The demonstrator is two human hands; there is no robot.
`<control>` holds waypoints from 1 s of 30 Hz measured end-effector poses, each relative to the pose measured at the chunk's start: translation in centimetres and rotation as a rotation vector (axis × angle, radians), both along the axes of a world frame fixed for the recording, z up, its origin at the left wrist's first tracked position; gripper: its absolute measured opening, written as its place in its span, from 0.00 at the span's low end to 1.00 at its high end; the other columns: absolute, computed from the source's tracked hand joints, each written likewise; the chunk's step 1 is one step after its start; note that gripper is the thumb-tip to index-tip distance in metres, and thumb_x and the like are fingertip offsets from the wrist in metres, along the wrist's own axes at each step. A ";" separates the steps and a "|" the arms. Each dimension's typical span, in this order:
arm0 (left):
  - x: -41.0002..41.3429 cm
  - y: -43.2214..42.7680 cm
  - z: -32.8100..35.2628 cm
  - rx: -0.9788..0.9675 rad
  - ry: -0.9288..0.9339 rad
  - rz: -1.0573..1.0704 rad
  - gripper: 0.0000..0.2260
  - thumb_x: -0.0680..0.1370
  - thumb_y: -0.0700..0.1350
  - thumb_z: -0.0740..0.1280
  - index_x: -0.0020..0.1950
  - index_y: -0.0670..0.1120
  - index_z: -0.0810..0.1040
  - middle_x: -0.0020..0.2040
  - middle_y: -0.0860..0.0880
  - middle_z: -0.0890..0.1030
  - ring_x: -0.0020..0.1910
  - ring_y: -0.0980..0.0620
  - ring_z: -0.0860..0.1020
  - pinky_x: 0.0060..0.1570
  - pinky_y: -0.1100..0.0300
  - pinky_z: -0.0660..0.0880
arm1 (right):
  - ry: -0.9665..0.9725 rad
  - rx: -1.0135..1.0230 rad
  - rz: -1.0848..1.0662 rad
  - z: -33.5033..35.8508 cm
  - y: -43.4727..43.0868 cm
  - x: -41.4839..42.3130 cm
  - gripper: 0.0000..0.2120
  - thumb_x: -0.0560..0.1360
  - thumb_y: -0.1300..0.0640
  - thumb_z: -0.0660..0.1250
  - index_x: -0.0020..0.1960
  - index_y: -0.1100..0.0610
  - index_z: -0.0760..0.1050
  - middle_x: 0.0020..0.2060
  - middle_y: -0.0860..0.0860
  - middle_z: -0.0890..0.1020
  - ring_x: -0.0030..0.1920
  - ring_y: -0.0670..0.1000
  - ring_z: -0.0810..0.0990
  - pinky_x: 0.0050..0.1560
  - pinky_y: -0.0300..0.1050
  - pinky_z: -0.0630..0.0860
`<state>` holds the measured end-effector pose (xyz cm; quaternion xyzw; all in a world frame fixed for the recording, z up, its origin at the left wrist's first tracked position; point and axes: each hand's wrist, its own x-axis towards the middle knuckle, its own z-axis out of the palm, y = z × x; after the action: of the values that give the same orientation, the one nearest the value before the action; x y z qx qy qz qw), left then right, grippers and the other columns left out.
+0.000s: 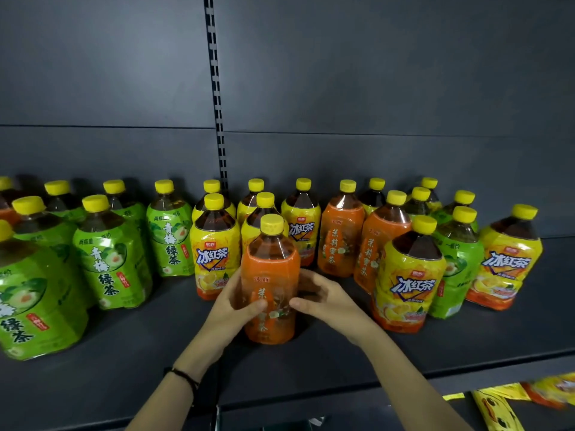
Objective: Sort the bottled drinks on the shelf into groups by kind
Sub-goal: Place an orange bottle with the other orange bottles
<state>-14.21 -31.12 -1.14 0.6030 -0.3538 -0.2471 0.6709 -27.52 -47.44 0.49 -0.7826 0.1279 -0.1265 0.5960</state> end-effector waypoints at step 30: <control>2.8 1.3 0.0 0.008 -0.035 0.228 0.44 0.42 0.68 0.78 0.56 0.61 0.73 0.55 0.52 0.81 0.52 0.54 0.80 0.40 0.64 0.76 | -0.074 -0.567 -0.561 8.3 -7.2 4.6 0.56 0.60 0.54 0.82 0.77 0.48 0.49 0.73 0.53 0.64 0.72 0.56 0.64 0.66 0.54 0.70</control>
<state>-11.39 -29.83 -1.12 0.6462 -0.2937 -0.1601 0.6859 -22.92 -54.67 8.83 -0.8457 0.2749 -0.3425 0.3030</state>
